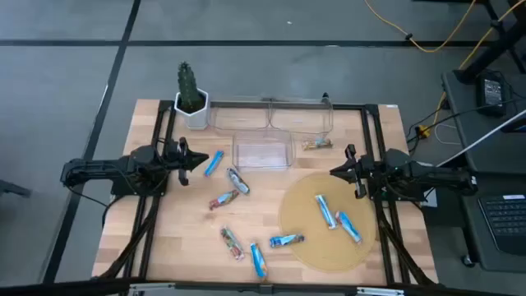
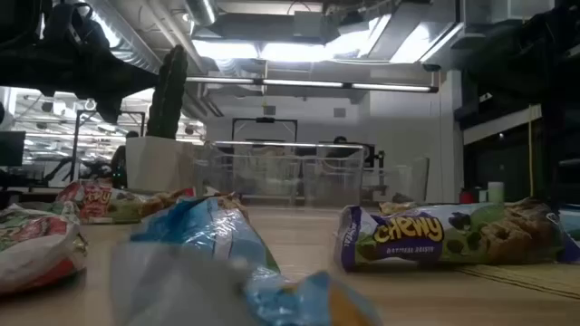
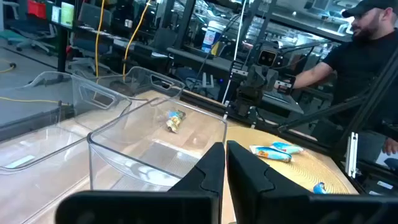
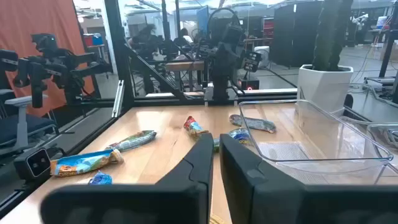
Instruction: Pick and place Granola Bars by type
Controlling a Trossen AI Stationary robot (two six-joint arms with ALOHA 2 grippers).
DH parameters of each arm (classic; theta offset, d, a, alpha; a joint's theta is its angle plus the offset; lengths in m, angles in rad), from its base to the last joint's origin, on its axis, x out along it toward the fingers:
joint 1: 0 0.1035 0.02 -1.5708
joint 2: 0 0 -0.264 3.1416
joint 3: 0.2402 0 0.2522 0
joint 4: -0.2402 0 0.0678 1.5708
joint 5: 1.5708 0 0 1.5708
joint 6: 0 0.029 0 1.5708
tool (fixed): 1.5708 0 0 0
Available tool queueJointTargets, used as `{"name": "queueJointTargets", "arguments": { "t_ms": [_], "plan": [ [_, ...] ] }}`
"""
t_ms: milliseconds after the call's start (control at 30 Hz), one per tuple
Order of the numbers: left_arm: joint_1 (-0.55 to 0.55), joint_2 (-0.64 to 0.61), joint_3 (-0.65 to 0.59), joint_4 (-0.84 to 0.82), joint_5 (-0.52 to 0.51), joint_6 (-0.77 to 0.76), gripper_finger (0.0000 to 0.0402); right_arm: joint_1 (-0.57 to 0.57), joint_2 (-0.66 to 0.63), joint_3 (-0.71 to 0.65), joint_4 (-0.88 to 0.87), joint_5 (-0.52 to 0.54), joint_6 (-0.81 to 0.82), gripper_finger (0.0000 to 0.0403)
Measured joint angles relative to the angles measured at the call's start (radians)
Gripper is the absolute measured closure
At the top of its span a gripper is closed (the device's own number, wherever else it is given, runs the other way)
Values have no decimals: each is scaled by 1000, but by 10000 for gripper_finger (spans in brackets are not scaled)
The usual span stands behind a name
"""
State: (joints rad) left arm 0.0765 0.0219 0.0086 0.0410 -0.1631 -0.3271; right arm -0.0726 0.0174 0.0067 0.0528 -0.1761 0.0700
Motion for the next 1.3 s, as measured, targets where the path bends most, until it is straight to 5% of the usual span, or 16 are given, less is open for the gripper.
{"name": "queueJointTargets", "arguments": {
  "t_ms": [1300],
  "plan": [
    [0,0,0,0,0,0,390,0,0,0,0,0,0,370]
  ]
}}
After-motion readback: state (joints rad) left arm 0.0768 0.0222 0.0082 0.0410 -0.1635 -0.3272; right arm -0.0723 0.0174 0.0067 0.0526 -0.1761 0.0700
